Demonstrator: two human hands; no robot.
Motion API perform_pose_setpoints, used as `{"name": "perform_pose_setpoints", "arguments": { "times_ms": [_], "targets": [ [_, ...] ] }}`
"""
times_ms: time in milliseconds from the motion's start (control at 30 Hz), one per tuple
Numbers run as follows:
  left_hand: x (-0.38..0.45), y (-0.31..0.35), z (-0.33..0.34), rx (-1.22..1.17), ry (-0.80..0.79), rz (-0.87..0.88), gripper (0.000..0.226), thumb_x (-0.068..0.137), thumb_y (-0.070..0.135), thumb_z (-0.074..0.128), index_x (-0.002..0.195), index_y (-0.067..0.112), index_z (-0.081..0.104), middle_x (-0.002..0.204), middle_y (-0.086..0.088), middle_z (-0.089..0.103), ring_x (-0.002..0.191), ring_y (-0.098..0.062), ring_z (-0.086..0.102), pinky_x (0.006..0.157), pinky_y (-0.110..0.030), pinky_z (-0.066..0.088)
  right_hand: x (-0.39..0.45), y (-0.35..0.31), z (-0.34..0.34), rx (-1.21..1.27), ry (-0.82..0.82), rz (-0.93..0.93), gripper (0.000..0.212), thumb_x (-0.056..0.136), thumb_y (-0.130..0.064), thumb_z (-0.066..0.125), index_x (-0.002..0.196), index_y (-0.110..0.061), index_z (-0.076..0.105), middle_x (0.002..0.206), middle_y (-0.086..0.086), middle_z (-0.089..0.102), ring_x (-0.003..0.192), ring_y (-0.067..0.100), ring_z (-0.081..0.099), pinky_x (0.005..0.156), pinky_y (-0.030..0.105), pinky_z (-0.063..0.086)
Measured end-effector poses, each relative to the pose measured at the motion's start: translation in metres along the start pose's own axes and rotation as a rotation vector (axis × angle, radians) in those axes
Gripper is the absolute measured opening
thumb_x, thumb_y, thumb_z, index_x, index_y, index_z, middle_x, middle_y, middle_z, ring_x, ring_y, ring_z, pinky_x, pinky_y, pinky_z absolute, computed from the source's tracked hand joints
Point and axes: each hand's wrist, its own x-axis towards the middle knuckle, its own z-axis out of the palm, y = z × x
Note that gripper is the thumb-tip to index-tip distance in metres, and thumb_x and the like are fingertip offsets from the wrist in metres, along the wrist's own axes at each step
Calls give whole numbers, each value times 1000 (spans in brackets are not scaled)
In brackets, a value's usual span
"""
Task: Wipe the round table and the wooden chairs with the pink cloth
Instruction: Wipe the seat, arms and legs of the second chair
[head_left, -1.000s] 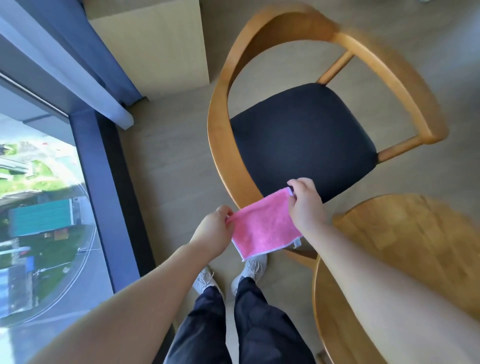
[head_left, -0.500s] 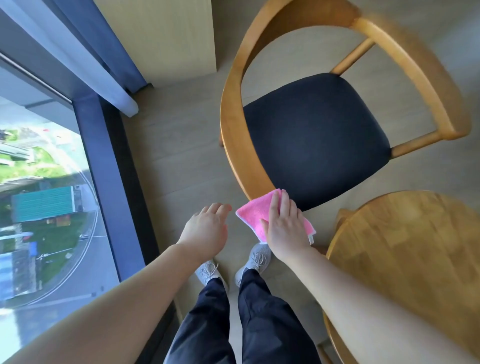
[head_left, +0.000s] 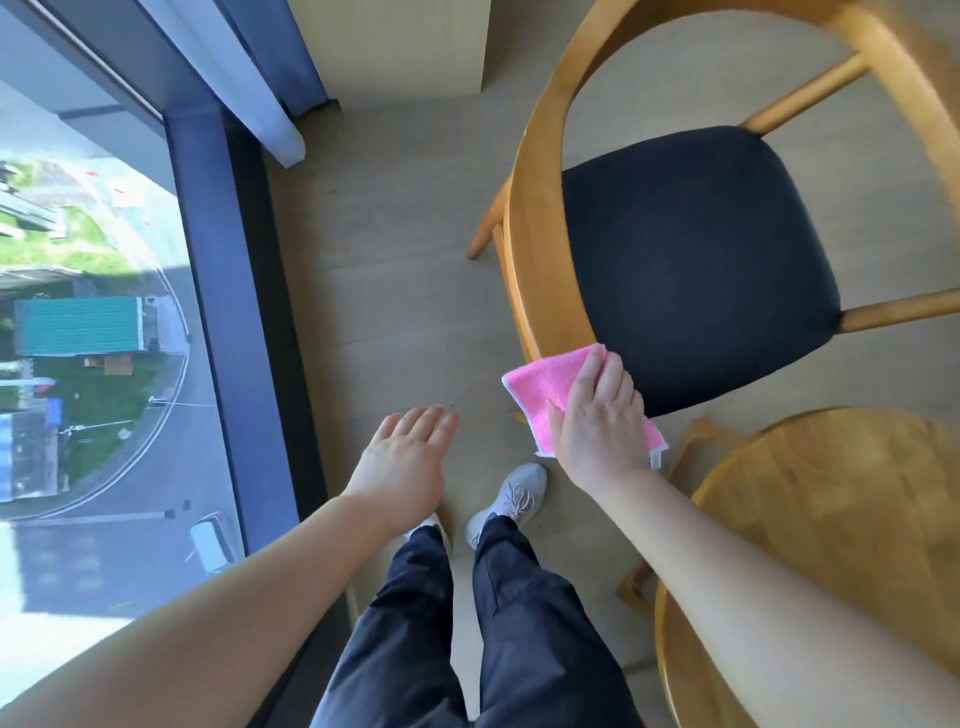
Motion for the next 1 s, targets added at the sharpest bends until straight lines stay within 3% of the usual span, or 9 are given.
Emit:
{"name": "perform_pose_setpoints", "arguments": {
  "times_ms": [200,467,667,867,1000],
  "targets": [
    [-4,-14,5,-36,-7,-10,65,91,18,46,150,17,21,155,-2,26,142,-21,22,116,-34,12,74,-38,-28,71,54,62,85,92,-45,50,144,12,14,141,32,30,119,39,44,92,42,44],
    [-3,-22,-10,-103,130,-111,62,92,21,46,149,19,22,151,2,32,140,-19,27,114,-30,17,165,-72,-70,187,100,176,84,95,-43,46,148,5,1,149,26,17,124,33,38,96,39,39],
    [-2,-12,-10,-116,106,-99,62,92,18,44,149,20,21,151,1,32,139,-18,27,114,-30,18,106,-52,-44,167,82,80,88,91,-45,48,147,7,5,147,27,22,122,35,41,94,41,42],
    [5,-5,-19,-73,44,-72,64,89,17,45,149,20,22,151,0,32,139,-20,28,113,-31,19,7,5,-7,90,-29,-62,85,81,-37,64,137,14,28,129,34,43,101,42,55,73,44,52],
    [9,0,-29,-56,27,-88,63,91,18,44,150,20,21,153,0,30,140,-20,26,114,-32,18,-20,24,0,43,-100,-101,88,77,-36,73,137,15,32,129,35,44,105,44,56,79,46,53]
  ]
}}
